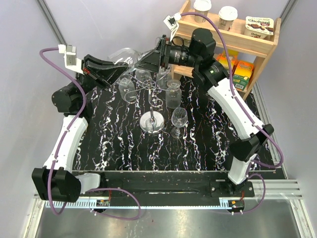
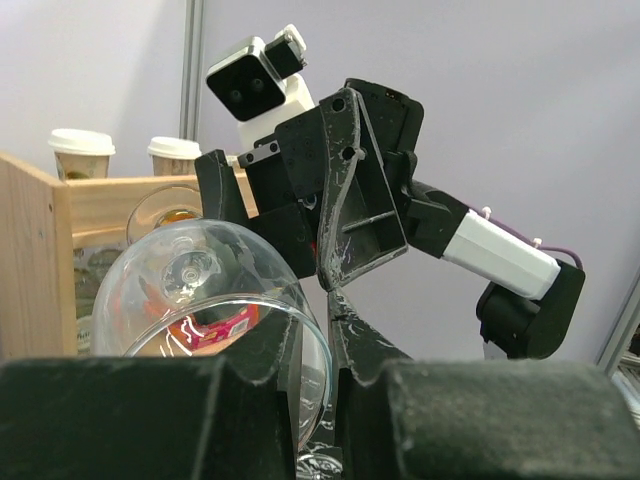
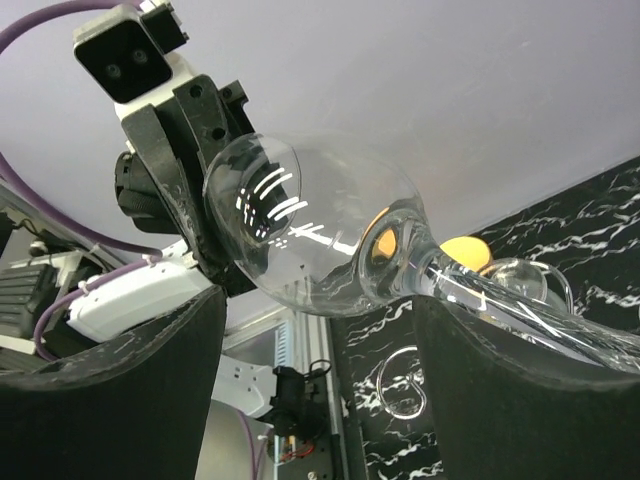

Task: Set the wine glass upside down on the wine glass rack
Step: Adjust the wine glass.

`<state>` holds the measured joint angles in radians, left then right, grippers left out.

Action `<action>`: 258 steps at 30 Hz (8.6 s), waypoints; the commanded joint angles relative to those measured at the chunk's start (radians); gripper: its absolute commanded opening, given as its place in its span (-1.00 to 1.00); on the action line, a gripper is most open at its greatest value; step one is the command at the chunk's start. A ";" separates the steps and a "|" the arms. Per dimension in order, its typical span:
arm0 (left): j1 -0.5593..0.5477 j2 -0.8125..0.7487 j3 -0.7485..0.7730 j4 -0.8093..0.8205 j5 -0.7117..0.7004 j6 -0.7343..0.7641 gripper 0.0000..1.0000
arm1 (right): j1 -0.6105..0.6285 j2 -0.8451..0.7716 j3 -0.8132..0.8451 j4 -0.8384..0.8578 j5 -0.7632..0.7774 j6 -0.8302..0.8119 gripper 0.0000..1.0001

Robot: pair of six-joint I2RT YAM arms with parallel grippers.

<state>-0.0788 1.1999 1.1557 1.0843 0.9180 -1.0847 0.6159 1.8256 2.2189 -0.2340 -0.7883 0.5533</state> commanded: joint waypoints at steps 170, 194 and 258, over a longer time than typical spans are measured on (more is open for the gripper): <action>0.142 0.001 0.303 -0.625 0.378 0.475 0.91 | -0.097 -0.103 0.383 -0.488 0.083 -0.481 -1.00; 0.178 -0.111 0.345 -1.189 0.223 0.911 0.98 | -0.097 -0.673 -0.611 -0.371 0.043 -0.793 -1.00; 0.188 -0.224 0.228 -1.222 0.229 0.988 0.98 | 0.030 -0.471 -1.073 0.453 0.228 -0.750 -1.00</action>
<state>0.1040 0.9936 1.3899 -0.1844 1.1263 -0.0872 0.6250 1.3582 1.0664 0.1291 -0.5644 -0.1795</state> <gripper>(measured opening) 0.988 0.067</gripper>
